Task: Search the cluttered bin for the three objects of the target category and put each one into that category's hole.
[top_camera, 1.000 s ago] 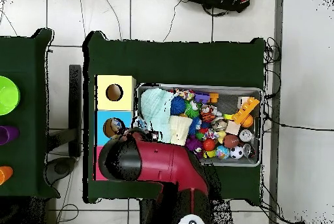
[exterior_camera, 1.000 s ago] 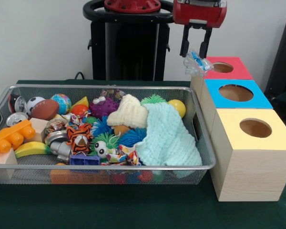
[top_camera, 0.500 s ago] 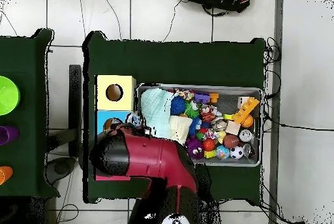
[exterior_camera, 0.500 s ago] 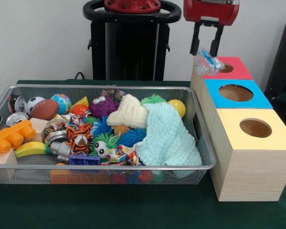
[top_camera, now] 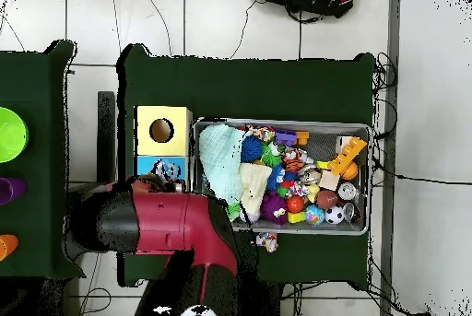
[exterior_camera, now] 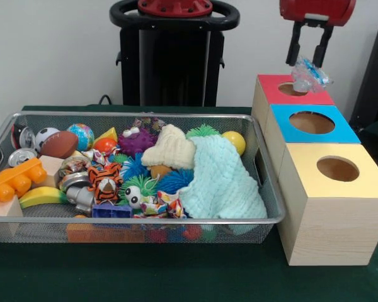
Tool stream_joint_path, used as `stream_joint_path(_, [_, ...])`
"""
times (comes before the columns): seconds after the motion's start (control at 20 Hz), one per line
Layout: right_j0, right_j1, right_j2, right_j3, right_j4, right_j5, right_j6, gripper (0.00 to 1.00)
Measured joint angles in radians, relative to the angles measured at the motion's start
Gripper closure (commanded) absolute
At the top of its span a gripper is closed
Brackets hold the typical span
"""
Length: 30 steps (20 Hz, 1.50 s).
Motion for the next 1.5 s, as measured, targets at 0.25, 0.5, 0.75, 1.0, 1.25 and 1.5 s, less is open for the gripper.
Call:
stream_joint_path(0.25, [0.010,0.046,-0.003,-0.022,0.023,0.000,0.040,1.00])
stream_joint_path(0.5, [0.009,0.102,-0.004,-0.034,0.033,-0.025,0.071,1.00])
stream_joint_path(0.75, [0.002,0.133,-0.004,-0.035,0.033,-0.056,0.071,1.00])
stream_joint_path(1.0, [0.001,0.141,-0.004,-0.035,0.034,-0.058,0.071,1.00])
stream_joint_path(1.25, [0.008,0.140,-0.011,-0.036,0.038,-0.058,0.072,1.00])
stream_joint_path(1.5, [0.026,0.140,-0.027,-0.044,0.045,-0.058,0.072,1.00])
